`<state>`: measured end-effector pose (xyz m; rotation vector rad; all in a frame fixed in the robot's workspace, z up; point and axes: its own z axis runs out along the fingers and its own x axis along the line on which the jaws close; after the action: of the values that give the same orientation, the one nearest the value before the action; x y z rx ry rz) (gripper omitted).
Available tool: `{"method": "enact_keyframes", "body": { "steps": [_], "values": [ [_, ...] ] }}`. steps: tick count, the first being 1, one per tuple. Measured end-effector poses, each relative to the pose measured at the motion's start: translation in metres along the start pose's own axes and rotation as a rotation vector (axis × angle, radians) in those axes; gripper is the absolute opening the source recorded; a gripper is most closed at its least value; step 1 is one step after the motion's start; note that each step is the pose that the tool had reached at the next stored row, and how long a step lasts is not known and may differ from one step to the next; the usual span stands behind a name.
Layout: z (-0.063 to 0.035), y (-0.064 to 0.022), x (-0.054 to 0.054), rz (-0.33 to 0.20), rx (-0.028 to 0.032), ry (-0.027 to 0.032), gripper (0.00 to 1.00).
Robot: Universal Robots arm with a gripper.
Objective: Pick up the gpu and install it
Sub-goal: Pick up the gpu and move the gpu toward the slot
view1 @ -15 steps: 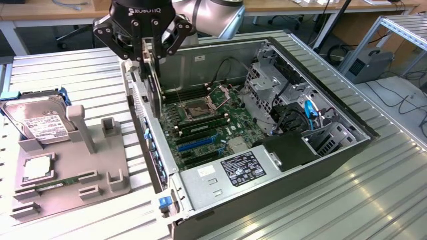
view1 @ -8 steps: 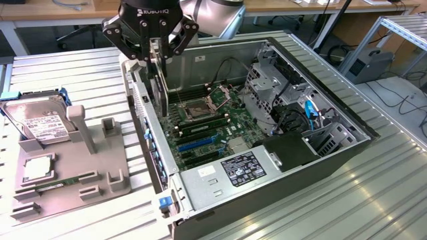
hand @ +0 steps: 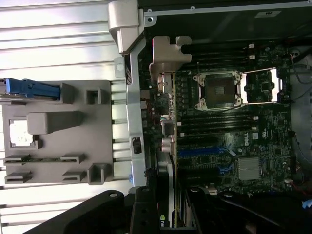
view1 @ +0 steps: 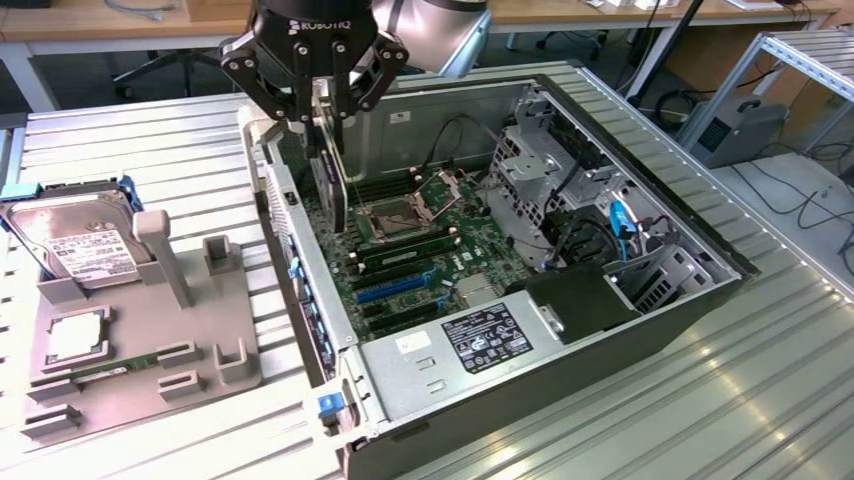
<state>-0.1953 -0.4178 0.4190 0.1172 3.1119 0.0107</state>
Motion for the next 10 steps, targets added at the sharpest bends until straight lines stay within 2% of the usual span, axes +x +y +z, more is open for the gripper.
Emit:
{"method": "enact_keyframes", "body": {
  "steps": [10],
  "values": [
    [0.0034, 0.0, -0.0058, 0.0, 0.0012, -0.0001, 0.27]
  ]
}}
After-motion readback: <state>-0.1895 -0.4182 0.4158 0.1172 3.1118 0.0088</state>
